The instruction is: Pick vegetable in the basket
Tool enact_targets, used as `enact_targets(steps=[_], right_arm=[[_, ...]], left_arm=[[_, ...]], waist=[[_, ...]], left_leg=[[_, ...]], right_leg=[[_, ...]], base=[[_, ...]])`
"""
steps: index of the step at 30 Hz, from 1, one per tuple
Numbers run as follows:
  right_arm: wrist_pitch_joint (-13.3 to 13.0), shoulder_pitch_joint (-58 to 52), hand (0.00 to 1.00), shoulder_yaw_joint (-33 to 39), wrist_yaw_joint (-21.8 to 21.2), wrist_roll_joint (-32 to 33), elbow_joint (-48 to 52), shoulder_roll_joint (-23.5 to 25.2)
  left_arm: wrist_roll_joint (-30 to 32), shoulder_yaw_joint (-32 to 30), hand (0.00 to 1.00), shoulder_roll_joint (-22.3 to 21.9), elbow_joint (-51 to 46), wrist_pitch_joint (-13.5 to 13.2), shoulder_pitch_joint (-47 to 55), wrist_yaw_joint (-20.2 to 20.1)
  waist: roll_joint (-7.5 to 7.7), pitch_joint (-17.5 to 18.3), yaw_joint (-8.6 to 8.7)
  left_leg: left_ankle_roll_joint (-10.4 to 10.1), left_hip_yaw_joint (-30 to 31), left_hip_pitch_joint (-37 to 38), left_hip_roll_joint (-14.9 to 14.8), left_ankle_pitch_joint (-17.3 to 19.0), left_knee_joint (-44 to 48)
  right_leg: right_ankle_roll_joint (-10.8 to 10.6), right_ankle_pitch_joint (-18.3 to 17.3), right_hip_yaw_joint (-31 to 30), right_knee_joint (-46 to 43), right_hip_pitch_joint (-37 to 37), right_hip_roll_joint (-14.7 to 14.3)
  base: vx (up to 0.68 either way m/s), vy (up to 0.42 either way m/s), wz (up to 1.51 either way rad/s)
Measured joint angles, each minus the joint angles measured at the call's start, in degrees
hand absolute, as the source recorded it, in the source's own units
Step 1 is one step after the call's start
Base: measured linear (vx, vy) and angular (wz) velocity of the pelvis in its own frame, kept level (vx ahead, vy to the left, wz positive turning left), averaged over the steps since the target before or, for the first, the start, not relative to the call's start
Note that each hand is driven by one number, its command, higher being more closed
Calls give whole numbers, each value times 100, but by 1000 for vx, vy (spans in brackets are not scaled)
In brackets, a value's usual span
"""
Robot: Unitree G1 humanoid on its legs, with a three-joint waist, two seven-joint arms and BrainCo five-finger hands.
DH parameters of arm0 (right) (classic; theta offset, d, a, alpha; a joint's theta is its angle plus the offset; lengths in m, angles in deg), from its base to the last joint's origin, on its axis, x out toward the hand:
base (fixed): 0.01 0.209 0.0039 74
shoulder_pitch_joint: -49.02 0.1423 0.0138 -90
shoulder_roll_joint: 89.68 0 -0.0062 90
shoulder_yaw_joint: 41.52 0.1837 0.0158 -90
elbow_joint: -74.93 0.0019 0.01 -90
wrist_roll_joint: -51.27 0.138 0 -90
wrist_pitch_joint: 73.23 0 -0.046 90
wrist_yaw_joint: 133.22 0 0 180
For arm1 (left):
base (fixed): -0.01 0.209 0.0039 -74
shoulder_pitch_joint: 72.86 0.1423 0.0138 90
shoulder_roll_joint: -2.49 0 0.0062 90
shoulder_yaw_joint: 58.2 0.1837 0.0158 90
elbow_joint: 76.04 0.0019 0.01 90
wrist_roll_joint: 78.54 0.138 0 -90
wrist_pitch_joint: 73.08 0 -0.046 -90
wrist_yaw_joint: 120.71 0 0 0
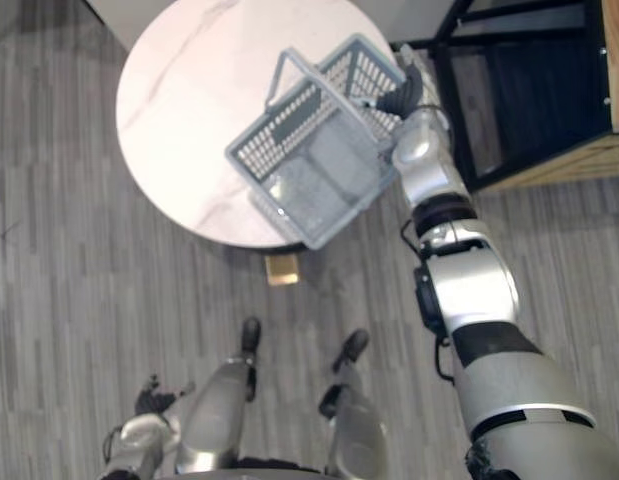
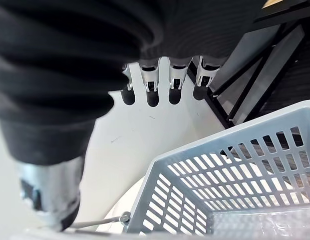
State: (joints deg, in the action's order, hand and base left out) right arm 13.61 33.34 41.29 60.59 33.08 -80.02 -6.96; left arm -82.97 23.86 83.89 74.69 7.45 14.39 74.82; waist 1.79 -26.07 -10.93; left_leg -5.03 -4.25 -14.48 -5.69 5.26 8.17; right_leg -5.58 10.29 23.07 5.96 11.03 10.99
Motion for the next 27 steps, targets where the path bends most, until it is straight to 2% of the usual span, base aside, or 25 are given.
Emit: enact_targets(steps=[6,20,27], right_arm=[[0,47,0,16,25,-6,-6,6],[7,107,0,70,223,1,2,4],[122,445,0,288,355,18,1,-11]], left_arm=[[0,89,0,2,3,2,0,15],[1,97,0,21,-29,4,-40,79],[1,100,0,27,-38,5,-43,170]], waist=[[97,-118,-18],[192,-166,-22],[209,-174,-7]], left_leg=[[-4,16,-64,-4,-50,-13],[-47,31,-126,-24,-255,-204],[-48,33,-126,-28,-282,-207]], right_leg=[[1,-1,11,-15,70,-2],[2,-1,4,-38,190,-24],[3,0,-3,-41,190,-29]], base=[[1,2,1],[-2,2,2],[0,0,0]])
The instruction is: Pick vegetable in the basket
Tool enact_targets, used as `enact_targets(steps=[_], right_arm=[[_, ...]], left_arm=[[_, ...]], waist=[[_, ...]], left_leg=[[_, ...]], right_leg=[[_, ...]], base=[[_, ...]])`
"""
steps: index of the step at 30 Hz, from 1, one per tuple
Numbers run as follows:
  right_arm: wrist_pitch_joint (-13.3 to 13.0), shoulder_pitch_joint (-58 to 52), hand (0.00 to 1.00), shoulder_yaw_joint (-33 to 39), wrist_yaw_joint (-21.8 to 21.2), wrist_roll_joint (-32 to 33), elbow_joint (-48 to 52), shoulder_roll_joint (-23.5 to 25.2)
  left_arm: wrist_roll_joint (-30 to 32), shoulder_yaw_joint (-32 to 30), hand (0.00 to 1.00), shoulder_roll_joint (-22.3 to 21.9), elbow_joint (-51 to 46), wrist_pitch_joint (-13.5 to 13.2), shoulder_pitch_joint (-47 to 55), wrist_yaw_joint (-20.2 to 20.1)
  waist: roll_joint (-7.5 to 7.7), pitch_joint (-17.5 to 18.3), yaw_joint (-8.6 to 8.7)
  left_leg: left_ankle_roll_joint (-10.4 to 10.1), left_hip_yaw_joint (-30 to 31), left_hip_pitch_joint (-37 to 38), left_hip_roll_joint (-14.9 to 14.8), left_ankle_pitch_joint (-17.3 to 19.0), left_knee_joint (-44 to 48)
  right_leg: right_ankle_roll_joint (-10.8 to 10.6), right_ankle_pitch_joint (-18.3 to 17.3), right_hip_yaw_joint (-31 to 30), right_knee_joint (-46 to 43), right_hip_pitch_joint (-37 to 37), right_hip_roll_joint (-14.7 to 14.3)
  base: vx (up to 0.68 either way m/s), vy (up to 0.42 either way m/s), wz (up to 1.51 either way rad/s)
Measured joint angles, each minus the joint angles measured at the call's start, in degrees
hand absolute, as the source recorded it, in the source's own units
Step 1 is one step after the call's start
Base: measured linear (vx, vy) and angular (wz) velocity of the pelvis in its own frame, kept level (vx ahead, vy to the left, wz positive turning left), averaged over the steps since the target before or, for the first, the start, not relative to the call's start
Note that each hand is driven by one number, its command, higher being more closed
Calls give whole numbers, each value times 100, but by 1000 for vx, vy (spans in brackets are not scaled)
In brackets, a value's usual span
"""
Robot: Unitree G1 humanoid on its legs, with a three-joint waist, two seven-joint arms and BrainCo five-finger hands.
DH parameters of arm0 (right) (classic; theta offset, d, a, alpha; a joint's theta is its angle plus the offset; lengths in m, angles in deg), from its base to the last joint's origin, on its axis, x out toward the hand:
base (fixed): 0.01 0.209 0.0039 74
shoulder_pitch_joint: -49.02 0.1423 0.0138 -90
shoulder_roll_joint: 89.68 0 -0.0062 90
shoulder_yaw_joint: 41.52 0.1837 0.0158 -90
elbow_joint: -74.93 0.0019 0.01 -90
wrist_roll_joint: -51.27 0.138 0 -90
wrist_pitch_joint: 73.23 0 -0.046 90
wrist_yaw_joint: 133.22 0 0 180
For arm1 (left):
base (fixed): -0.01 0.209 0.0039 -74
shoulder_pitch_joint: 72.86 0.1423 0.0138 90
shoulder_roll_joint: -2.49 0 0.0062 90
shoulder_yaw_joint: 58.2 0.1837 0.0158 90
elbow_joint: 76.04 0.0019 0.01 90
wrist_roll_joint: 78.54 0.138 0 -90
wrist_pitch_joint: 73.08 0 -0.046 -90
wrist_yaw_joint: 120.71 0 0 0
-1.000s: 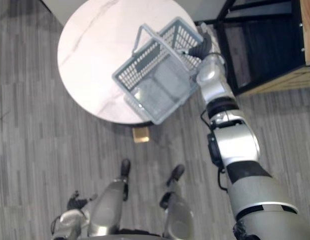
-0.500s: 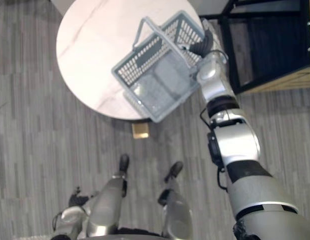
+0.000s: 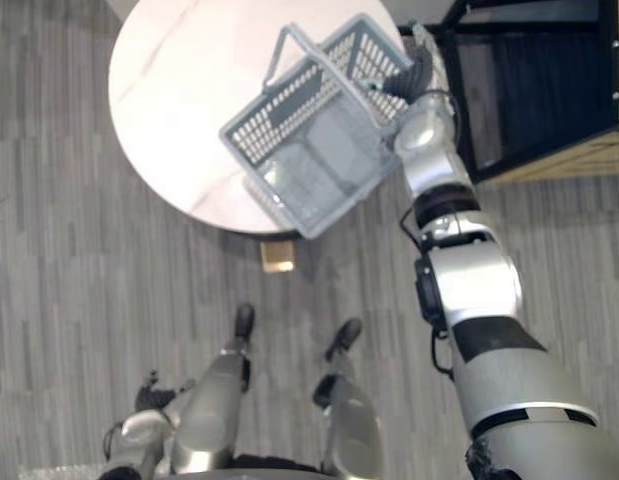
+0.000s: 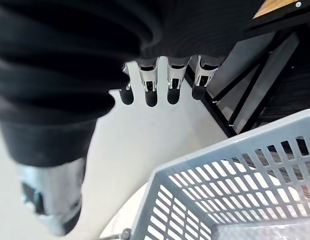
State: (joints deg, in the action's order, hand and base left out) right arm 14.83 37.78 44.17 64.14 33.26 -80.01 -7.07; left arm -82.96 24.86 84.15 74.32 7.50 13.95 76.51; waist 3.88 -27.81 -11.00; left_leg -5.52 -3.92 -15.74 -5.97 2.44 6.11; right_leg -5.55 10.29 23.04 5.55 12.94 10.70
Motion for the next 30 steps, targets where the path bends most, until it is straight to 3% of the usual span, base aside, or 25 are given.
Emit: enact_targets(steps=[14,22,30], right_arm=[[5,280,0,-109,94,51,493,-30],[-12,-251,0,-861,-20,-7,2129,342],[-139,-790,0,-1238,-270,49,2541,786]], left_arm=[[0,-25,0,12,-1,8,0,12],[11,-260,0,109,4,108,4,40],[25,-479,0,133,6,136,25,41]], waist=[[28,14,1],[271,85,105],[462,207,136]], left_leg=[[-52,-14,11,-79,-65,-50],[-104,-76,102,-152,-229,-289],[-113,-170,130,-163,-267,-303]], right_leg=[[40,32,-48,0,25,-77],[97,74,-168,31,85,-162],[117,90,-278,37,106,-176]], base=[[2,-2,-1],[3,-10,-6],[0,0,-4]])
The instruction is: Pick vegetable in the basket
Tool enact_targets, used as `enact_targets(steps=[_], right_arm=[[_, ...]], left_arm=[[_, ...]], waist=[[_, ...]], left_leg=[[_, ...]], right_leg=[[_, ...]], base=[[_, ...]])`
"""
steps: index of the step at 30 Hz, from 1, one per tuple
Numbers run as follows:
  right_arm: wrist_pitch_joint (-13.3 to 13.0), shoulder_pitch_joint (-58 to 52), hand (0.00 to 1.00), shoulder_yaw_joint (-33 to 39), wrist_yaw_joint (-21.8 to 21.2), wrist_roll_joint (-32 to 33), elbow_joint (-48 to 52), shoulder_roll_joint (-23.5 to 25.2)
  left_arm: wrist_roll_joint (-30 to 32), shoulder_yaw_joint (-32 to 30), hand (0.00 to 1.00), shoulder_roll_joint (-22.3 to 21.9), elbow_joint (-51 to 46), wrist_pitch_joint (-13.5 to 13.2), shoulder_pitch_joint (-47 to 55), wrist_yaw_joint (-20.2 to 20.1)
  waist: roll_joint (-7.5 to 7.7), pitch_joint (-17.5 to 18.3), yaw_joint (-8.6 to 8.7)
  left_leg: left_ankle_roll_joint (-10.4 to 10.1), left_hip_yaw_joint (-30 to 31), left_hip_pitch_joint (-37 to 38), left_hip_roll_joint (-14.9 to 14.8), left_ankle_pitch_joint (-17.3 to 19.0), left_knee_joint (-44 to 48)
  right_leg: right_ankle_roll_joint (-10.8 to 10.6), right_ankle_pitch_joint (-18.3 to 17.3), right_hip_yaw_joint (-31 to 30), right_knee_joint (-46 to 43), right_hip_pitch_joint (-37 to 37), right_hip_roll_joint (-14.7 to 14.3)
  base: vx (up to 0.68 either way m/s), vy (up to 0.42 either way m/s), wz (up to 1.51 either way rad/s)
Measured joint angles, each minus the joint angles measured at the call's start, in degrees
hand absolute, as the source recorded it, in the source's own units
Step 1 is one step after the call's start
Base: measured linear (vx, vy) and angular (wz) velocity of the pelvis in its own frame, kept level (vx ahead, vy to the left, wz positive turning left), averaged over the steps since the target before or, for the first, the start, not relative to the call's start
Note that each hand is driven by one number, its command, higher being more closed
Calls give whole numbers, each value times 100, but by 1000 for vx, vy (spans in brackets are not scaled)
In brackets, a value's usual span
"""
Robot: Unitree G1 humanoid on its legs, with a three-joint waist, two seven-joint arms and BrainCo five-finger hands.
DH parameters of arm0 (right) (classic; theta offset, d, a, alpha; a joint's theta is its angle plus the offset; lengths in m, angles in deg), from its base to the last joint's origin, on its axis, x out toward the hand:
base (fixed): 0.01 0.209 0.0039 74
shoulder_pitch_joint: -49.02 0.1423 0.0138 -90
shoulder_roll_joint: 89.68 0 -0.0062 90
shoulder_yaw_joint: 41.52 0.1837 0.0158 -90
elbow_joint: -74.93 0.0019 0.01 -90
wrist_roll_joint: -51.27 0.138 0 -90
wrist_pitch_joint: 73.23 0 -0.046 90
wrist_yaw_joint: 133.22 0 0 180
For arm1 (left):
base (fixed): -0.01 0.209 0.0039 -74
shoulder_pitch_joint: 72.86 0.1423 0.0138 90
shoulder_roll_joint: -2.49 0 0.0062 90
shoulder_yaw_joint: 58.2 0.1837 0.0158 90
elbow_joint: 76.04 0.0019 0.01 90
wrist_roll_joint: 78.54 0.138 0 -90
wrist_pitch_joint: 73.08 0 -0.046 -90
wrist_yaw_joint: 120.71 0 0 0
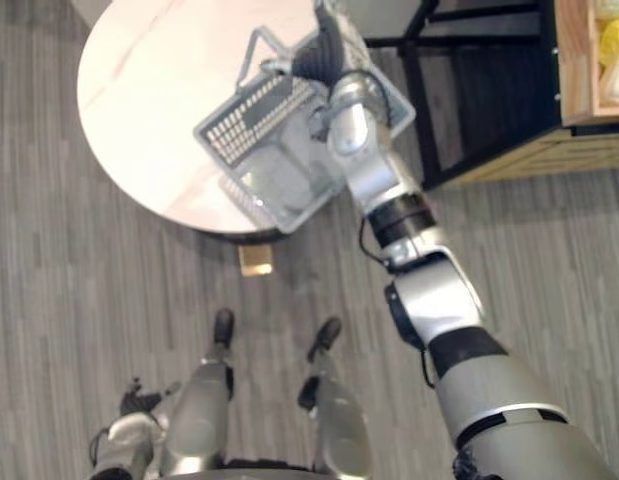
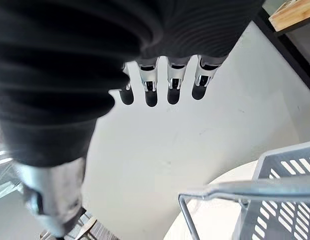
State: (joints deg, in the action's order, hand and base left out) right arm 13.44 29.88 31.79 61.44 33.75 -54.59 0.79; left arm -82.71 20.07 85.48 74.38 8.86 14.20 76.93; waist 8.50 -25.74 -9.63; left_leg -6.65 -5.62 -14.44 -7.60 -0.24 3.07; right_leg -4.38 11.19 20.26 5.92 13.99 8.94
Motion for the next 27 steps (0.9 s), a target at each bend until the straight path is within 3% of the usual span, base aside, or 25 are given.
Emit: enact_targets(steps=[9,18,27], right_arm=[[-6,-27,0,4,-25,-7,-356,118],[25,-11,0,503,114,-58,-1062,141],[64,245,0,746,138,-58,-1500,123]], left_arm=[[-8,3,0,9,-9,-15,-2,12],[-13,21,0,16,-10,-27,-22,25],[-15,85,0,23,-12,-60,-25,37]], waist=[[39,27,-20],[39,26,-145],[36,24,-158]], left_leg=[[-11,63,-27,16,-148,-168],[-15,144,-46,18,-166,-191],[-19,203,-214,26,-214,-194]], right_leg=[[8,9,36,0,68,1],[7,9,73,1,70,0],[3,13,148,1,179,6]], base=[[14,-1,3],[33,5,2],[32,6,5]])
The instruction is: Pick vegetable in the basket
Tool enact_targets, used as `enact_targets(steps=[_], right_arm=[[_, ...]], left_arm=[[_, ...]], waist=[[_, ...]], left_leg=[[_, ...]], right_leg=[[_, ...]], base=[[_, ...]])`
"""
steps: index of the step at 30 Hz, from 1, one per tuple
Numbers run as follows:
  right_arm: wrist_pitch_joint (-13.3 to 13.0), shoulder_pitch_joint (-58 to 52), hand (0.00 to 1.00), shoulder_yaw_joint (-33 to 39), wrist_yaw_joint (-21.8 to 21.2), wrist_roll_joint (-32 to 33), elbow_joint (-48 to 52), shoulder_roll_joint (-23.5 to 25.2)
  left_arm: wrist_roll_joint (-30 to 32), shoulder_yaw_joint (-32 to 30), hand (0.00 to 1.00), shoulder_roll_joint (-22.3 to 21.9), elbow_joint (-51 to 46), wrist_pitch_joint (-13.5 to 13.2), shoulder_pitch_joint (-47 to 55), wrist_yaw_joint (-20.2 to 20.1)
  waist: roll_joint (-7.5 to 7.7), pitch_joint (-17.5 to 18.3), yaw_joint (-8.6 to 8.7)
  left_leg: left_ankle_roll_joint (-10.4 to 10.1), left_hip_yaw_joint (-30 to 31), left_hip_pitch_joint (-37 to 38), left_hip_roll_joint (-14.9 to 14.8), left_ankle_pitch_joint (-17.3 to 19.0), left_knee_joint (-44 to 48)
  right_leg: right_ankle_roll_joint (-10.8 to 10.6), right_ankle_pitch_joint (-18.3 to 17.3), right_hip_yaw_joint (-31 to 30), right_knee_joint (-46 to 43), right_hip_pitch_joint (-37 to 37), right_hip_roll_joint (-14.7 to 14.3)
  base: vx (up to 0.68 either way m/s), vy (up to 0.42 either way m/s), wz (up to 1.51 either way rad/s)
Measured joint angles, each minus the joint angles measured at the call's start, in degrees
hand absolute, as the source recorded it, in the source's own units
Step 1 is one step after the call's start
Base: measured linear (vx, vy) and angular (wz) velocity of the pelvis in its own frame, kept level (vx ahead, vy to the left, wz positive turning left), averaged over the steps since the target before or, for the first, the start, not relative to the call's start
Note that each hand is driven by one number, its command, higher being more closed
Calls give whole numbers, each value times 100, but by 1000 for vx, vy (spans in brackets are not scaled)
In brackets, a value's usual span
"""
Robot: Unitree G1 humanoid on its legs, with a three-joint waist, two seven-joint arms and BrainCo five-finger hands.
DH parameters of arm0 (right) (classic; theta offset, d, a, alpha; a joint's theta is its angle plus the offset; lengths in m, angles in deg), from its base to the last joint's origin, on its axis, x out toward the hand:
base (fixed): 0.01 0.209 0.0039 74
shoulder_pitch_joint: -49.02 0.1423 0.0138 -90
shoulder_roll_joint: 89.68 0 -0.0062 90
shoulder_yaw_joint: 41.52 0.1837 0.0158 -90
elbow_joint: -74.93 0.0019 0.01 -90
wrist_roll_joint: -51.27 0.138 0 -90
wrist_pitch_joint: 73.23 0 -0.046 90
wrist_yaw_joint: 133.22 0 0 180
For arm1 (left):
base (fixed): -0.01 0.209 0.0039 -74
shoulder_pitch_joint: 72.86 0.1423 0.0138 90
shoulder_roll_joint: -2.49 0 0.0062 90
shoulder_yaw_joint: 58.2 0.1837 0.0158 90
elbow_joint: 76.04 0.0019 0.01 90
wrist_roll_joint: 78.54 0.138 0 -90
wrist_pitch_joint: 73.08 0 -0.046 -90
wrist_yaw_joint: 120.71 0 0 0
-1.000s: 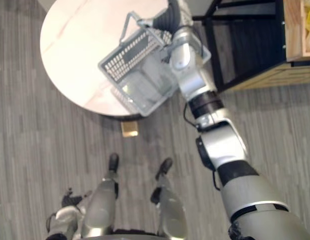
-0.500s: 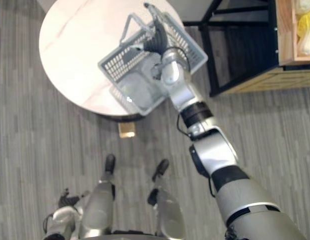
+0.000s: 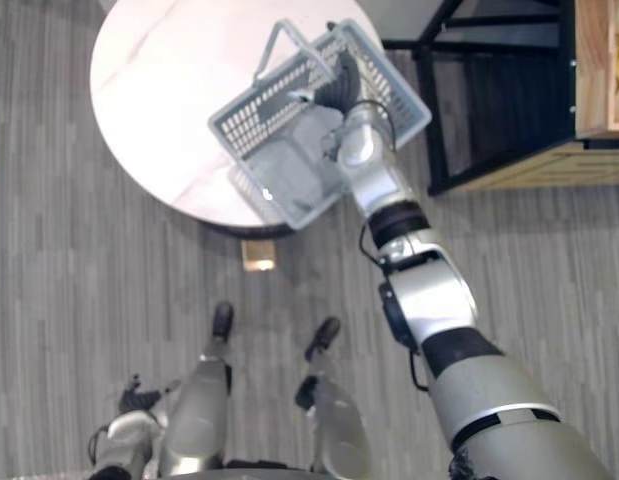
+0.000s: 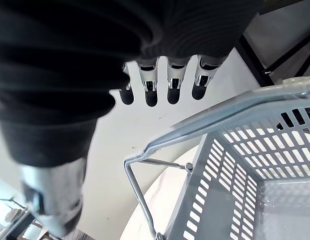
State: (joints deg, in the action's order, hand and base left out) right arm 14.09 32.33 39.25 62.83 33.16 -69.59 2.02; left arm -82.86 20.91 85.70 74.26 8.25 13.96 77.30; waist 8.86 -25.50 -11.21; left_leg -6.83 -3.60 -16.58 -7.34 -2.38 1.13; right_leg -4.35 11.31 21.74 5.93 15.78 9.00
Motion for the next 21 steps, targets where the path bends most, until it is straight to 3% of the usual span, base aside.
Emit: enact_targets(steps=[10,16,17,21], right_arm=[[31,91,0,43,-3,-31,-301,-37],[83,168,0,41,-51,-419,-684,-125],[86,174,100,38,-107,-527,-724,-184],[85,179,100,-19,-262,-863,-754,-357]], left_arm=[[-1,66,0,-1,-1,-7,0,78],[-1,156,0,-1,-56,-9,0,82],[0,166,0,-6,-115,-11,0,82],[2,176,0,-6,-159,-14,-11,79]], waist=[[-28,-19,-22],[-78,-55,-57],[-90,-81,-79],[-129,-174,-141]], left_leg=[[0,73,-32,1,0,1],[1,137,-74,4,-1,10],[1,154,-85,3,-1,17],[-2,243,-134,1,-4,43]], right_leg=[[0,0,28,0,1,2],[-1,-1,72,0,-2,5],[-2,-1,88,0,-4,4],[-2,-1,145,0,-16,-3]], base=[[19,3,1],[37,7,5],[46,11,8],[40,10,9]])
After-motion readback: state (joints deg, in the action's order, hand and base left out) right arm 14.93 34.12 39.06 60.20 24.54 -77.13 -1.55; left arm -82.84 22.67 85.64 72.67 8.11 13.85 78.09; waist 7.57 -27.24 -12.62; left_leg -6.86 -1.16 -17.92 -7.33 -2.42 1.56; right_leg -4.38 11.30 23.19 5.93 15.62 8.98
